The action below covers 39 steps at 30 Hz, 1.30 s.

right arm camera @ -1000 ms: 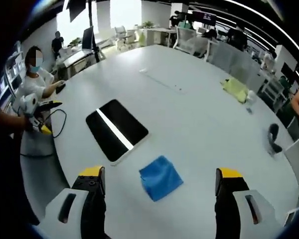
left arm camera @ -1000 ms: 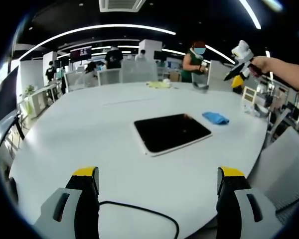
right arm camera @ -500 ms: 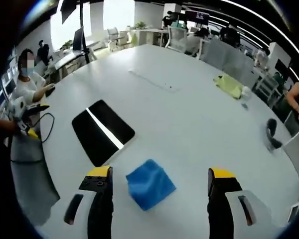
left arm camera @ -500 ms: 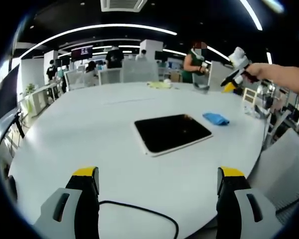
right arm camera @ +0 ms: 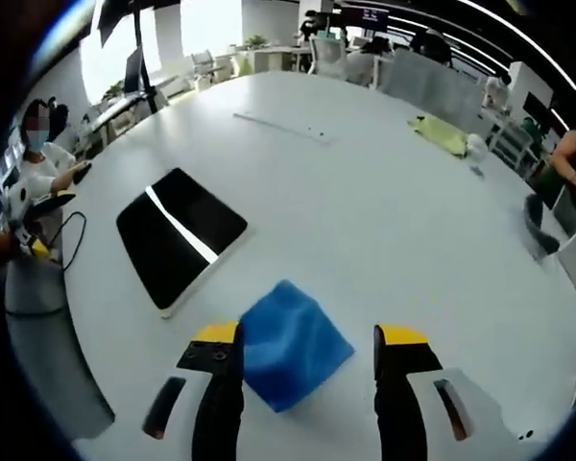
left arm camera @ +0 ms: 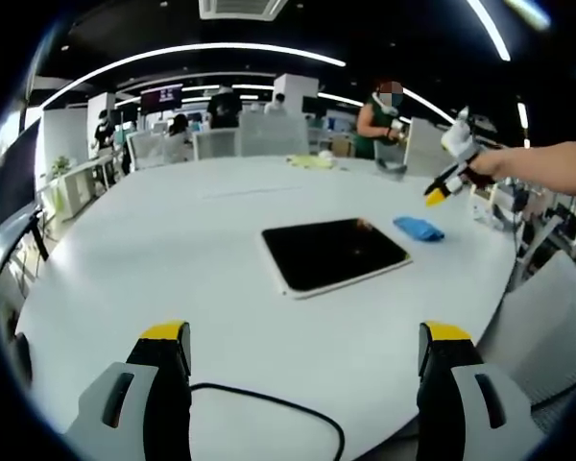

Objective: Wipe the mirror surface with the cleaning cloth until all visible marks leave the cleaned area.

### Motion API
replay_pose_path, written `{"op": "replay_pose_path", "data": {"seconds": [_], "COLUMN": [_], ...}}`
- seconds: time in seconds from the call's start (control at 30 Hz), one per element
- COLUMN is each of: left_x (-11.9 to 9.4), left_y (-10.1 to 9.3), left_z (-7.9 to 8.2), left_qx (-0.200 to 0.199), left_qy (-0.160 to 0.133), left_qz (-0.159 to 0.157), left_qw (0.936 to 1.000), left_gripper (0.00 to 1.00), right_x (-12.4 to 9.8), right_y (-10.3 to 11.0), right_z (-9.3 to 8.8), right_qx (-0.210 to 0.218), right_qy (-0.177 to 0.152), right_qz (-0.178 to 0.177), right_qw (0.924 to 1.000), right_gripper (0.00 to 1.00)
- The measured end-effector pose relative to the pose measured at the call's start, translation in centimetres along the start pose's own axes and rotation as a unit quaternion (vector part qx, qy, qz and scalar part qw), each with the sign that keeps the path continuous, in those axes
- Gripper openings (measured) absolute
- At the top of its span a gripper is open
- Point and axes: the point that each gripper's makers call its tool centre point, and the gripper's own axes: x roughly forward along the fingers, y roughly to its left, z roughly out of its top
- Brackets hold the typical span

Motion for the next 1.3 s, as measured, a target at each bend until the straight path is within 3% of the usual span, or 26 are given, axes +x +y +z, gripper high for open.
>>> {"op": "replay_pose_path", "data": {"seconds": [0.33, 0.47, 0.6, 0.63, 0.67, 0.7, 0.77, 1.3], "left_x": [0.1, 0.0, 0.1, 0.1, 0.1, 0.1, 0.1, 0.2], "left_y": [0.0, 0.0, 0.0, 0.0, 0.0, 0.0, 0.0, -0.1], "left_z": [-0.3, -0.3, -0.3, -0.3, -0.3, -0.3, -0.3, -0.2], "left_qx": [-0.002, -0.003, -0.003, -0.003, -0.003, -0.002, -0.003, 0.001], "left_qy": [0.006, 0.008, 0.009, 0.009, 0.009, 0.010, 0.009, 0.008], "left_qz": [0.000, 0.001, 0.001, 0.001, 0.001, 0.001, 0.001, -0.002], "left_qw": [1.0000, 1.0000, 1.0000, 1.0000, 1.0000, 1.0000, 1.0000, 1.0000], "left_gripper": [0.99, 0.99, 0.99, 0.99, 0.99, 0.99, 0.99, 0.99], "right_x": [2.8, 3.8, 5.1, 4.8, 4.3, 4.3, 4.4, 4.8], "right_y": [-0.1, 0.2, 0.4, -0.1, -0.6, -0.6, -0.4, -0.1], "right_z": [-1.2, -2.1, -4.1, -2.9, -3.1, -3.1, -3.1, -3.1], "right_qx": [0.021, 0.027, 0.084, 0.061, 0.126, 0.123, 0.072, 0.083], "right_qy": [0.008, 0.025, 0.044, 0.001, 0.008, 0.004, 0.004, 0.024], "right_qz": [-0.010, -0.008, -0.007, -0.007, -0.034, -0.037, -0.043, -0.053], "right_qw": [0.9997, 0.9993, 0.9955, 0.9981, 0.9914, 0.9917, 0.9964, 0.9949], "right_gripper": [0.39, 0.35, 0.14, 0.12, 0.09, 0.07, 0.06, 0.03]}}
